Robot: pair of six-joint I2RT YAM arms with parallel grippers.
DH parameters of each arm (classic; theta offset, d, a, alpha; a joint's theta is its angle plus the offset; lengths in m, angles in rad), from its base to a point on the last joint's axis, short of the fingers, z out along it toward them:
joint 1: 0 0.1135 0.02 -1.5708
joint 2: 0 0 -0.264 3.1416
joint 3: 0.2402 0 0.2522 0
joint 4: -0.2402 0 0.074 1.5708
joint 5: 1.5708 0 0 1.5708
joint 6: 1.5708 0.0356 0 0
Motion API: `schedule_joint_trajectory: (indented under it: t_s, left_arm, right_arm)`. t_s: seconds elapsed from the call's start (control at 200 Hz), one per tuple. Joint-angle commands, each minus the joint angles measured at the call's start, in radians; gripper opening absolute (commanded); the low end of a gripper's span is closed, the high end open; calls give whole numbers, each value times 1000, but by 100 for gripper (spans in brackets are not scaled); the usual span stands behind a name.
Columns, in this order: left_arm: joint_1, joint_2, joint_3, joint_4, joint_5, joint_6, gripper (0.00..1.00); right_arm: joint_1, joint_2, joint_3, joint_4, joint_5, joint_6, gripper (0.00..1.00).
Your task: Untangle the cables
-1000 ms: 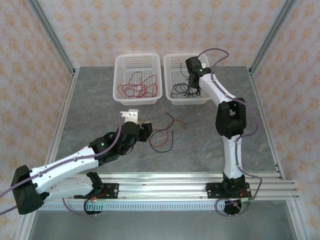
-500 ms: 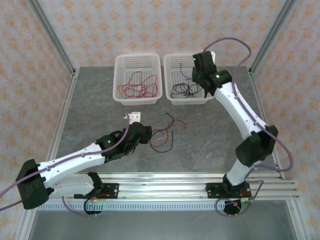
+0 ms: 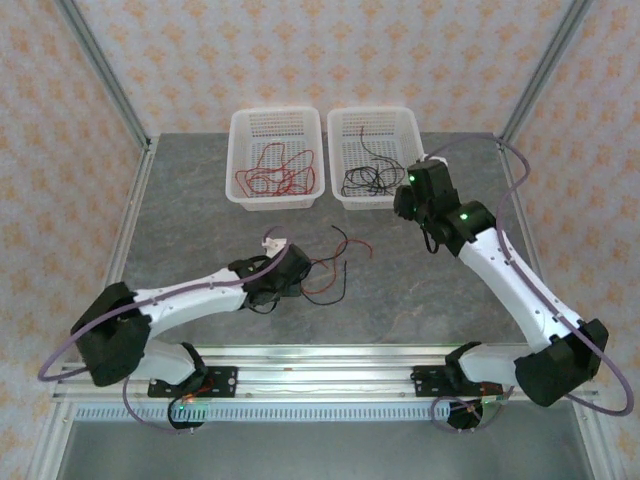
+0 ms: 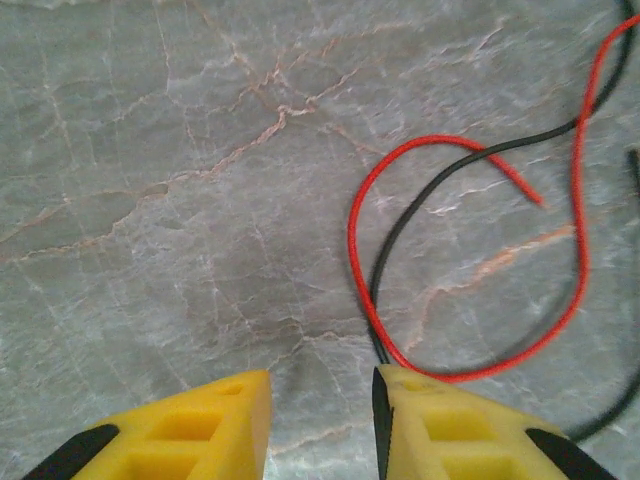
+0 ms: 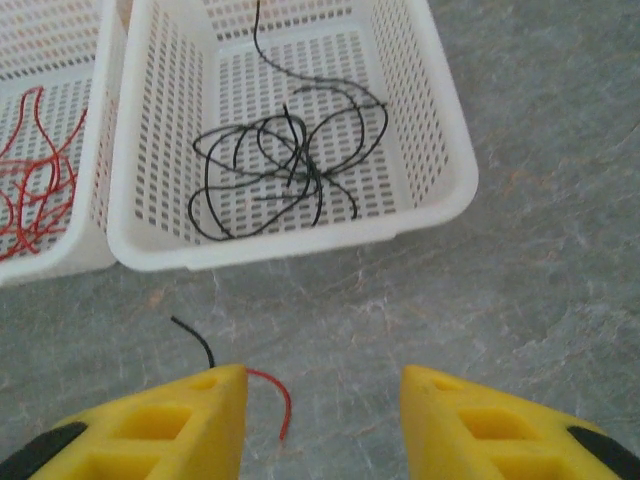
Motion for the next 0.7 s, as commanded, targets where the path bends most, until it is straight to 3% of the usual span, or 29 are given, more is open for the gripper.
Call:
schedule_joint_trajectory:
  t_s: [0.0, 0.29, 0.691]
  left_arm:
    - [24, 54, 46, 46, 38, 23, 34]
    - [79, 209, 106, 106, 72, 84, 32]
    - [92, 345, 159, 110, 31, 128, 26]
  right_arm:
    - [12, -45, -76, 31, -44, 37, 43]
    - [18, -169, -262, 52, -70, 92, 43]
    - [18, -224, -303, 26, -51, 118, 43]
